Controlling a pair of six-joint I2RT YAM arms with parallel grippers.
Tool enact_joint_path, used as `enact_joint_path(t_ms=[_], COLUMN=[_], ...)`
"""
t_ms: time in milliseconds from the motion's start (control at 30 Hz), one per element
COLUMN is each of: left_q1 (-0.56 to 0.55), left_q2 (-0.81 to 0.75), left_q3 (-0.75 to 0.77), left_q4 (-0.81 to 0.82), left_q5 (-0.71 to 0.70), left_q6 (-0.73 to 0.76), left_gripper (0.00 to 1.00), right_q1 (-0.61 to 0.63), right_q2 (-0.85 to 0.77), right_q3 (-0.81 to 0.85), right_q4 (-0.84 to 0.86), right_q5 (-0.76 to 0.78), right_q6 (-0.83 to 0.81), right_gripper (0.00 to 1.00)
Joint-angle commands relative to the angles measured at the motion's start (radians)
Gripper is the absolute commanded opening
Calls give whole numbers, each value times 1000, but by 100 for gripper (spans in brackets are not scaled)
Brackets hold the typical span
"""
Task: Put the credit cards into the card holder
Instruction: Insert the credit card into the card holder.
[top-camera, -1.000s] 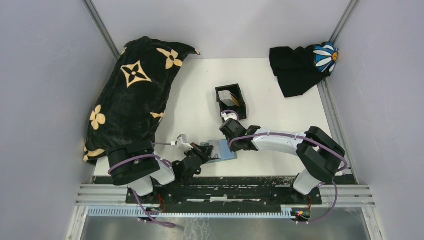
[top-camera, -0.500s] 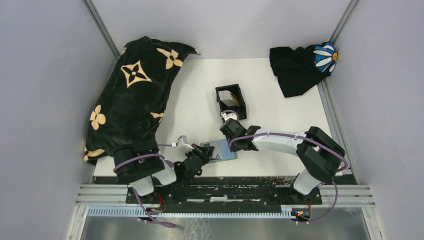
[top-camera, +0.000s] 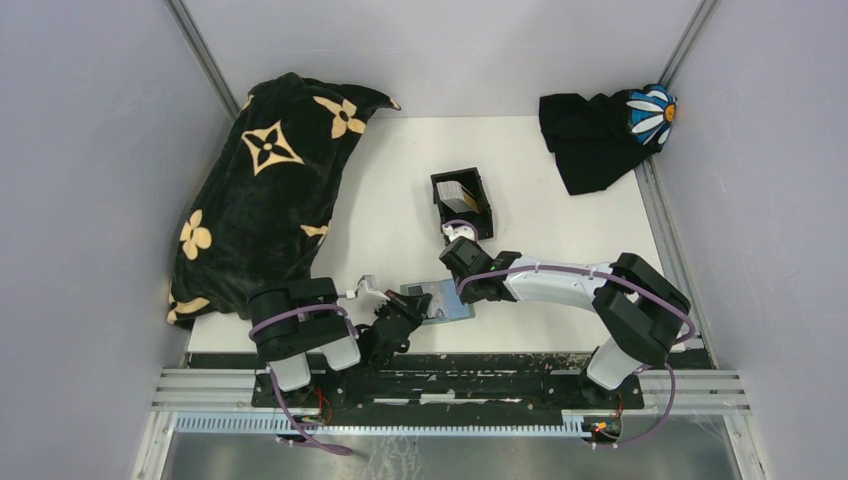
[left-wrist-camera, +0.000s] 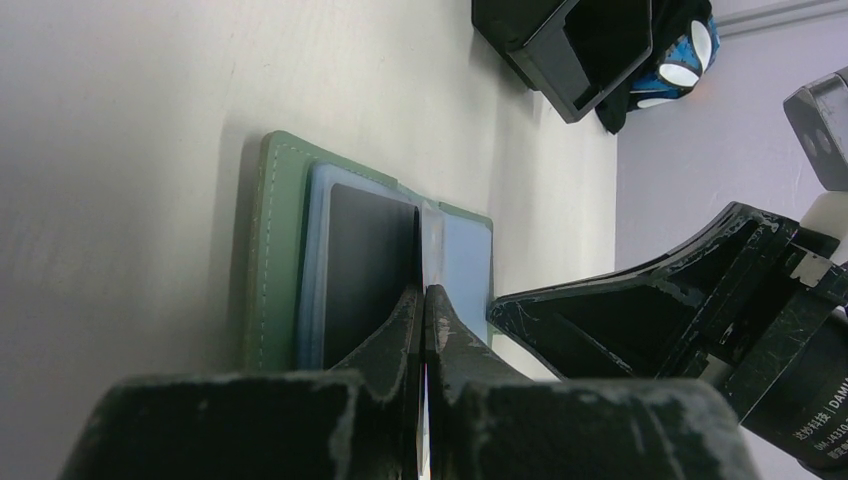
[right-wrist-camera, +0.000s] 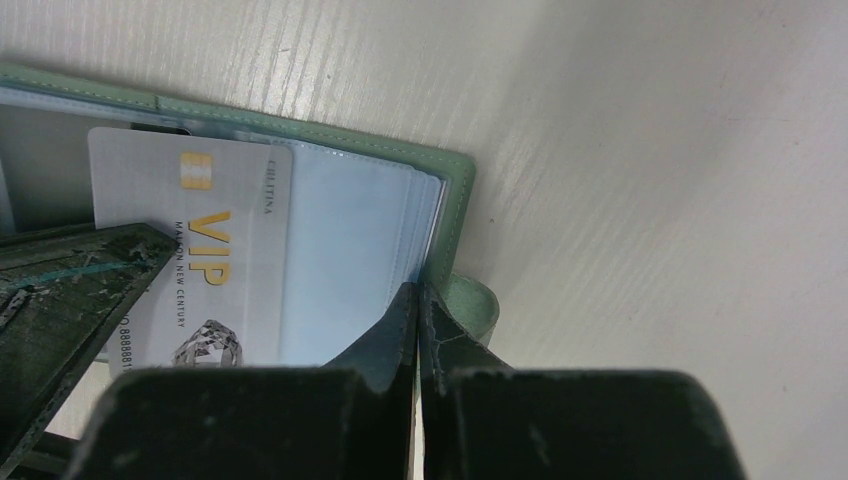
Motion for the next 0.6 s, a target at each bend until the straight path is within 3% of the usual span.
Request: enact_joint_path(t_ms=[0,367,567], left_q1=[-6,-8,-8], left_q2=[39,37,21], left_q3=[16,85,128], left_q4=[9,-121,-220], left_q5=[-31,33,77], left_q6=[-41,8,38], left_gripper=[3,6,23], right_q1=[3,3,3], right_q2=[-2,-2,-7], right_q3=[10,13,13], right_q4=[23,24,22], right_q5=[6,1,3], right_q6=[15,15,12], right_gripper=[1,1,1])
